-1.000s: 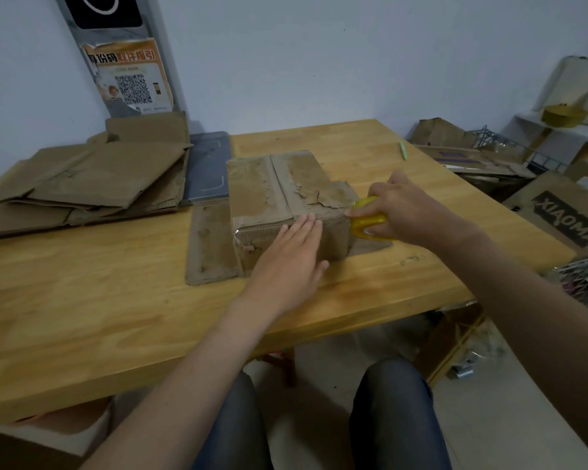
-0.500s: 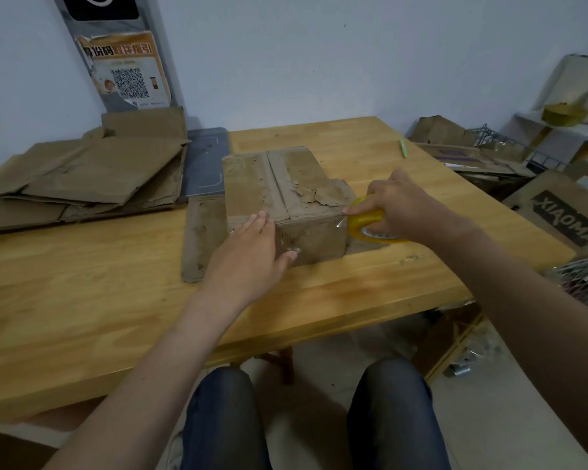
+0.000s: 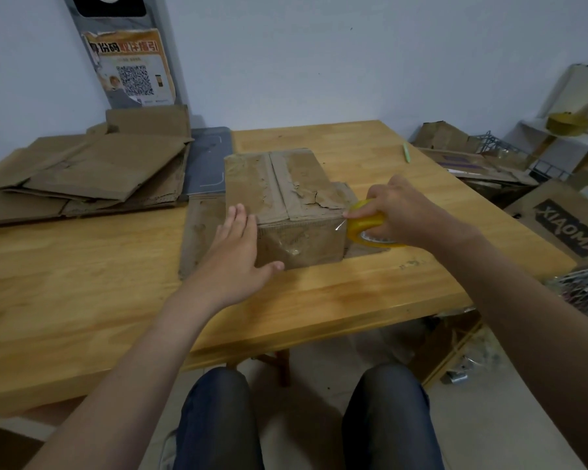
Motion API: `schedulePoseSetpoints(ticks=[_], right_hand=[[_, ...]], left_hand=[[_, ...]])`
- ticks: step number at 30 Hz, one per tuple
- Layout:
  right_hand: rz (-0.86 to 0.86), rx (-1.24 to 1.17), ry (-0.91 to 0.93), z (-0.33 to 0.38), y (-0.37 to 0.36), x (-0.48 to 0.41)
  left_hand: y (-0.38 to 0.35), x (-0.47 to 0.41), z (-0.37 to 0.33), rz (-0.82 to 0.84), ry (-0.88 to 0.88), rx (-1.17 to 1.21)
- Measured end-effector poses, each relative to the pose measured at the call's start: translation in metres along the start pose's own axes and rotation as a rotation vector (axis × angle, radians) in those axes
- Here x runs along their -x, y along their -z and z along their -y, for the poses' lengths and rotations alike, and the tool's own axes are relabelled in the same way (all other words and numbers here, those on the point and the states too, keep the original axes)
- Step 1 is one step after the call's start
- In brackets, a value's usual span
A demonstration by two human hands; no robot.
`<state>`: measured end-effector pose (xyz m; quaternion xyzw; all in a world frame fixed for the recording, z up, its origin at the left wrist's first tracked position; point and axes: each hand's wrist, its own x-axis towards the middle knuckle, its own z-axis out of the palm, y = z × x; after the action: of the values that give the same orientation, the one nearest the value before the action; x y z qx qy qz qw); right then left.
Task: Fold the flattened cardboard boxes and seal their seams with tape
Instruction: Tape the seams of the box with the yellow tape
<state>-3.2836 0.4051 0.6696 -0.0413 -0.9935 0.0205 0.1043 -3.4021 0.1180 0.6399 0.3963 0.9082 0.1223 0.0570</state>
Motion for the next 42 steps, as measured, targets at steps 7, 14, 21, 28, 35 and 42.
schedulePoseSetpoints(ticks=[7,14,21,28,35,42], right_hand=[[0.013,-0.028,0.001,-0.001,-0.003,0.001],[0.013,-0.032,0.019,-0.003,-0.002,-0.002],[-0.021,0.024,0.101,-0.005,-0.007,-0.006],[-0.011,-0.042,0.096,-0.005,-0.003,-0.004],[0.001,-0.208,-0.046,-0.011,-0.003,-0.005],[0.010,-0.175,-0.046,-0.013,-0.004,-0.005]], left_hand=[[0.002,-0.015,-0.003,-0.008,0.136,0.015],[-0.004,-0.024,-0.019,-0.068,0.064,-0.289],[-0.021,-0.037,-0.058,-0.064,-0.231,-0.324],[-0.030,-0.062,-0.082,-0.089,-0.347,-0.293],[-0.038,-0.068,-0.076,-0.189,-0.371,-0.238],[-0.043,-0.068,-0.074,-0.214,-0.368,-0.253]])
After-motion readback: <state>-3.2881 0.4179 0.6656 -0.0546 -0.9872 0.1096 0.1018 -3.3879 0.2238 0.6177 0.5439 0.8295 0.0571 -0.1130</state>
